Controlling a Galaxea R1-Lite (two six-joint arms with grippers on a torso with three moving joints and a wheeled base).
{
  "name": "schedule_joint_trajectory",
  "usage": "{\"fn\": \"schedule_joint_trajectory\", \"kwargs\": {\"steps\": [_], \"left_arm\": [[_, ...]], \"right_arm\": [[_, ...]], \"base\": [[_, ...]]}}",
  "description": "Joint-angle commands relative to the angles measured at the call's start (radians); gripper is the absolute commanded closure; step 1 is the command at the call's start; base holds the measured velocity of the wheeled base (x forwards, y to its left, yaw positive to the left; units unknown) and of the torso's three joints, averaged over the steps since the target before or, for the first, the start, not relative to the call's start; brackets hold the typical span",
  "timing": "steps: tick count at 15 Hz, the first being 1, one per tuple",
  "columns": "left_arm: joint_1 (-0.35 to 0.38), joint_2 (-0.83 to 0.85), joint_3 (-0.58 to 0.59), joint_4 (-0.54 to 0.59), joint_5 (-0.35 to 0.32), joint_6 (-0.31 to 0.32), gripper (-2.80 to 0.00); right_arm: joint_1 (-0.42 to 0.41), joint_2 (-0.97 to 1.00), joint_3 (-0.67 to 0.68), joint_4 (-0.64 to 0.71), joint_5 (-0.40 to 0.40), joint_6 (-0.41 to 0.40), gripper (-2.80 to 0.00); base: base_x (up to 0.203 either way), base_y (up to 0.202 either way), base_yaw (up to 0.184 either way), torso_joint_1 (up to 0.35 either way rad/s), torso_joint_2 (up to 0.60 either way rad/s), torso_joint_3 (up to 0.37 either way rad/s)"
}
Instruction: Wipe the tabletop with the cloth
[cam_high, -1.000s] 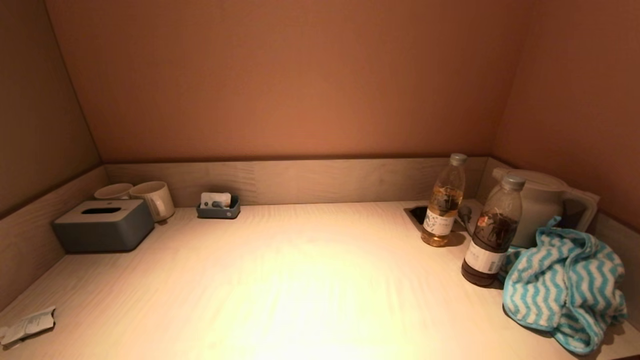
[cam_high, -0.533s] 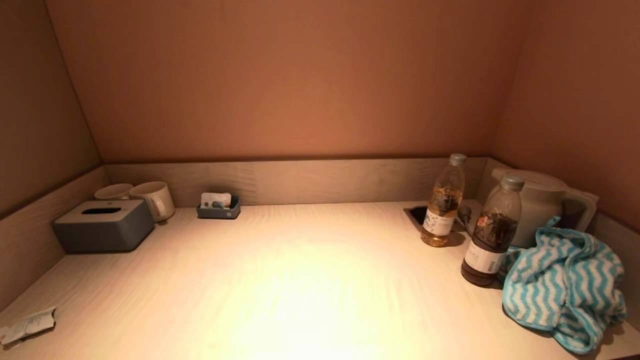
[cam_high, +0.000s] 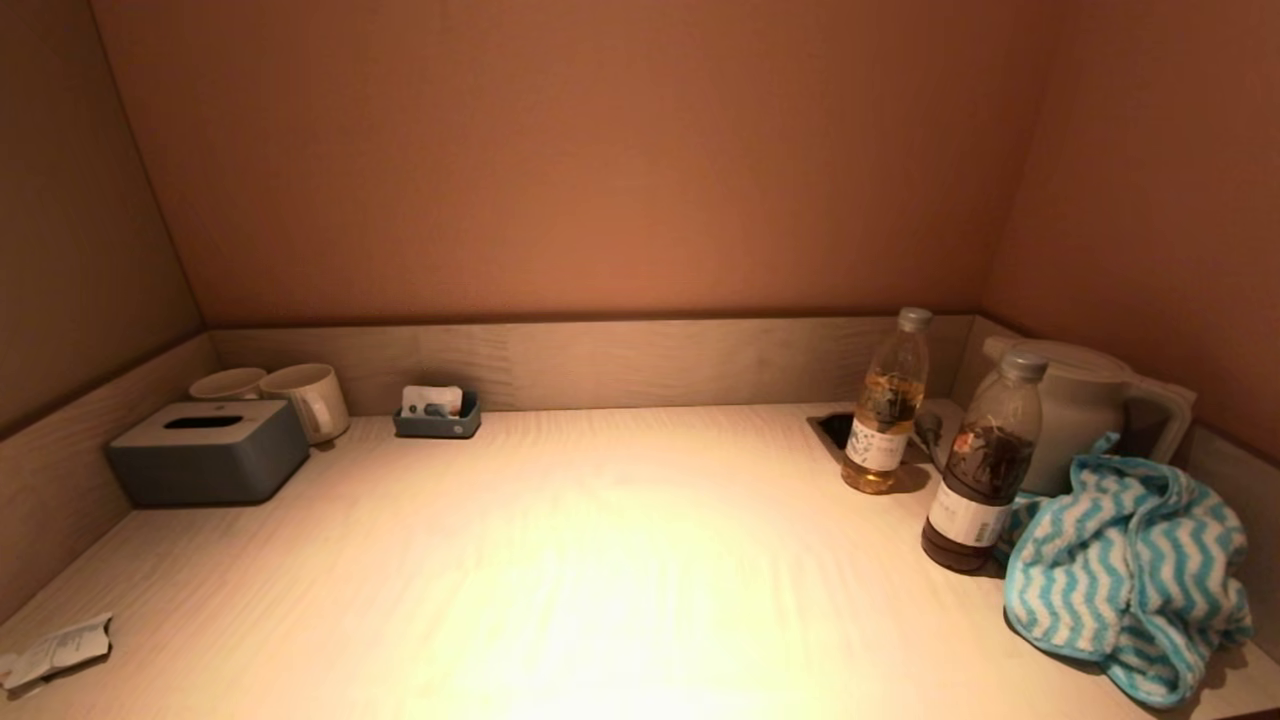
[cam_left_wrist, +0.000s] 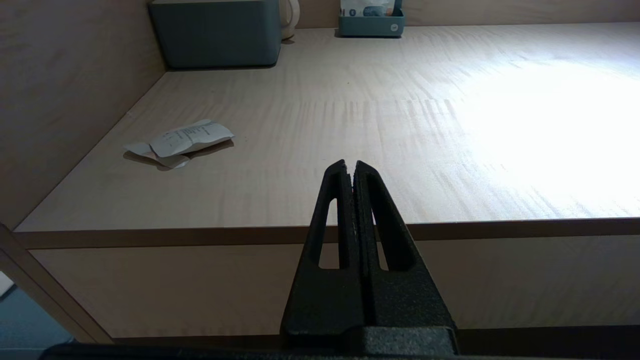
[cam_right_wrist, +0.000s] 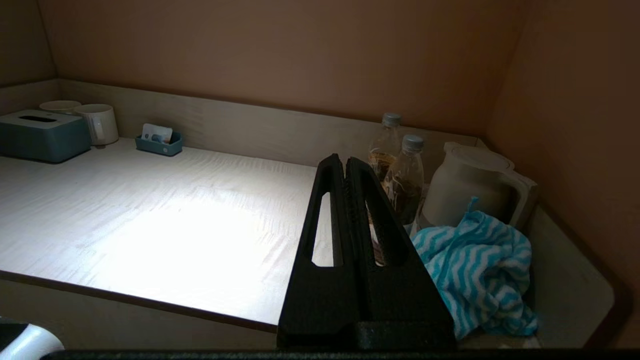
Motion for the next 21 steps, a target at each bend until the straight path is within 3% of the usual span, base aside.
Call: {"fn": "schedule_joint_trajectory", "kwargs": {"steps": [1,10,14,17,21], "left_arm": [[0.000,0.000,0.000,0.000,0.000,0.000,0.00],[0.000,0.000,0.000,0.000,0.000,-0.001,0.00],[0.000,0.000,0.000,0.000,0.000,-0.002,0.00],[0.000,0.000,0.000,0.000,0.000,-0.001,0.00],[0.000,0.000,0.000,0.000,0.000,-0.002,0.00]], "right_arm": [[0.006,-0.056,0.038,0.001,-0.008,-0.001,0.00],[0.029,-0.261,0.185,-0.008,-0.022,-0.002,0.00],[0.032,-0.300,0.228,-0.029,-0.100,-0.003,0.00],[0.032,-0.300,0.365,-0.200,-0.208,-0.004,0.00],[0.032,-0.300,0.602,-0.531,-0.303,-0.029,0.00]], "base": [[0.000,0.000,0.000,0.000,0.00,0.000],[0.000,0.000,0.000,0.000,0.00,0.000],[0.000,0.000,0.000,0.000,0.00,0.000],[0.000,0.000,0.000,0.000,0.00,0.000],[0.000,0.000,0.000,0.000,0.00,0.000]]}}
